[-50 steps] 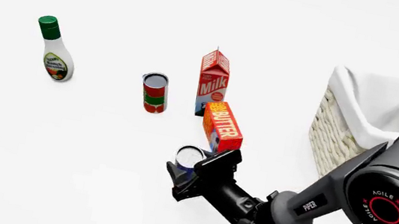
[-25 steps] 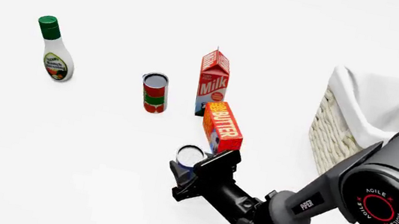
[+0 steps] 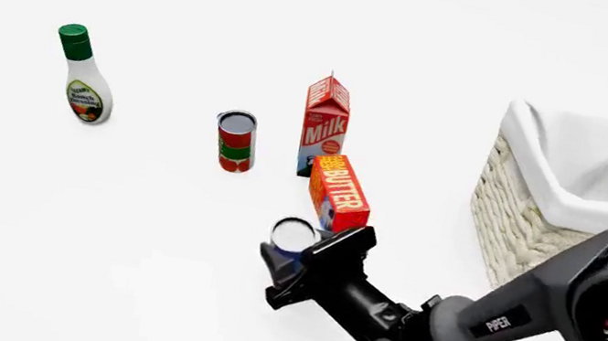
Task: Pick the alphabet soup and place it in the basket.
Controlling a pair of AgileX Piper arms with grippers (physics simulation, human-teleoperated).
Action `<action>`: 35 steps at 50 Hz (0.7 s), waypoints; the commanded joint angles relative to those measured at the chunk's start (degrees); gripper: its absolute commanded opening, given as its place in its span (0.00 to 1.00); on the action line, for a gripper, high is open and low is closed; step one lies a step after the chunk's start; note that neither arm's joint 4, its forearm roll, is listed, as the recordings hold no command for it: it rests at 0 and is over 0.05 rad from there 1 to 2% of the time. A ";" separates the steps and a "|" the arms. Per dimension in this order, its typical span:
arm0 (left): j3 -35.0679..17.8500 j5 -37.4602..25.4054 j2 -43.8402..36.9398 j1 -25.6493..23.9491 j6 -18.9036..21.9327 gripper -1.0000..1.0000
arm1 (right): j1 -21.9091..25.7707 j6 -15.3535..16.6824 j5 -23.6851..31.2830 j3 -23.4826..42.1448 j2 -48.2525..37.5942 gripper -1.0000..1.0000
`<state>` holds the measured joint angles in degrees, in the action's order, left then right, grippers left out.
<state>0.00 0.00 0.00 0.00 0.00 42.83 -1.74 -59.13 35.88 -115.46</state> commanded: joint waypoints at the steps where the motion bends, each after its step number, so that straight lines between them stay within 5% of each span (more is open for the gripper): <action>1: 0.00 0.00 0.00 0.00 0.00 1.00 | 0.42 -0.38 0.77 -3.95 8.51 0.00; 17: 0.00 0.00 0.00 0.00 0.00 1.00 | -0.26 2.00 8.76 -11.39 32.64 0.00; 35: 0.00 0.00 0.00 0.00 0.00 1.00 | -3.80 5.42 23.86 -10.79 53.78 0.00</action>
<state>0.00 0.00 0.00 0.00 0.00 40.74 2.91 -42.80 24.53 -72.87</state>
